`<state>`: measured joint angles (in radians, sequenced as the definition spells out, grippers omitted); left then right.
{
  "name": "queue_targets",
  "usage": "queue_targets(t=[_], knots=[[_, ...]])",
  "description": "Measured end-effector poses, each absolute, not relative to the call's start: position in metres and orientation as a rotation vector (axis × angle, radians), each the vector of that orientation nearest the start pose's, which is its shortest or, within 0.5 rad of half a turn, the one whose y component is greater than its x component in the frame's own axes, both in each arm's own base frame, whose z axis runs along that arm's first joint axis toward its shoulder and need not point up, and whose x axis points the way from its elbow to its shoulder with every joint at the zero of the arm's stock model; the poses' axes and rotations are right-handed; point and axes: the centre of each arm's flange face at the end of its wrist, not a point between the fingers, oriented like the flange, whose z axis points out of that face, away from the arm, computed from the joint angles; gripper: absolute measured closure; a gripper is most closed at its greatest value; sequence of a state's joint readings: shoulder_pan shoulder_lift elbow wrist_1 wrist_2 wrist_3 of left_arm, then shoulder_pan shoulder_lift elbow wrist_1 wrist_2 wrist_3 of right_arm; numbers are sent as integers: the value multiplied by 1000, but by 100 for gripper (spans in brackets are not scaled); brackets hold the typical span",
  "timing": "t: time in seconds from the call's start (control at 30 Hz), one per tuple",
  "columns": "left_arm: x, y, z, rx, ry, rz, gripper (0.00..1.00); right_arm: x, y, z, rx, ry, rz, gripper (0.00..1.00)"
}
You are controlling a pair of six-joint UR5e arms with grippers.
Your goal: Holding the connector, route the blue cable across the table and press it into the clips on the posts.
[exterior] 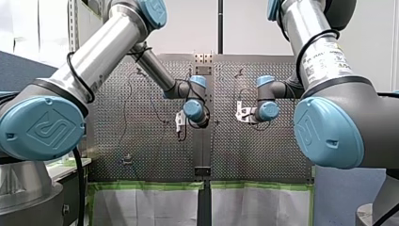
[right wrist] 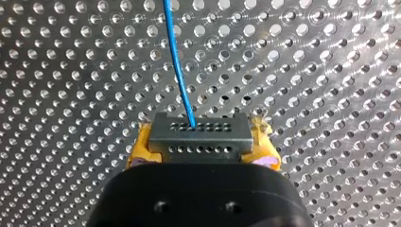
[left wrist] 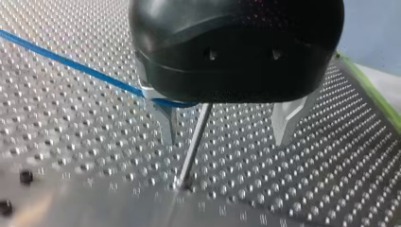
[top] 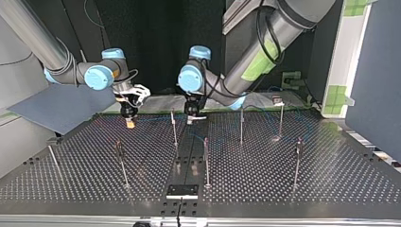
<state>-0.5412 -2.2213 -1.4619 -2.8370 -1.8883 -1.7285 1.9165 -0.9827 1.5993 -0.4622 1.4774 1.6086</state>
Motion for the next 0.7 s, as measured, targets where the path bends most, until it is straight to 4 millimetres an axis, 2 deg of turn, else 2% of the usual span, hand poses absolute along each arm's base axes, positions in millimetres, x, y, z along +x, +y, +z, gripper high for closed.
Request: queue_targets(t=[0.17,0.37,0.7], knots=[[491,-434,190,143,1796,-228,0,347,-554,175,1642,-1109,1454,100],[462,-451,189,178,1793,-266,0,341,-558,176,1634,-1115,1450,100],[439,-484,196,161,1721,-321,0,327,-568,177,1629,-1121,1454,100]])
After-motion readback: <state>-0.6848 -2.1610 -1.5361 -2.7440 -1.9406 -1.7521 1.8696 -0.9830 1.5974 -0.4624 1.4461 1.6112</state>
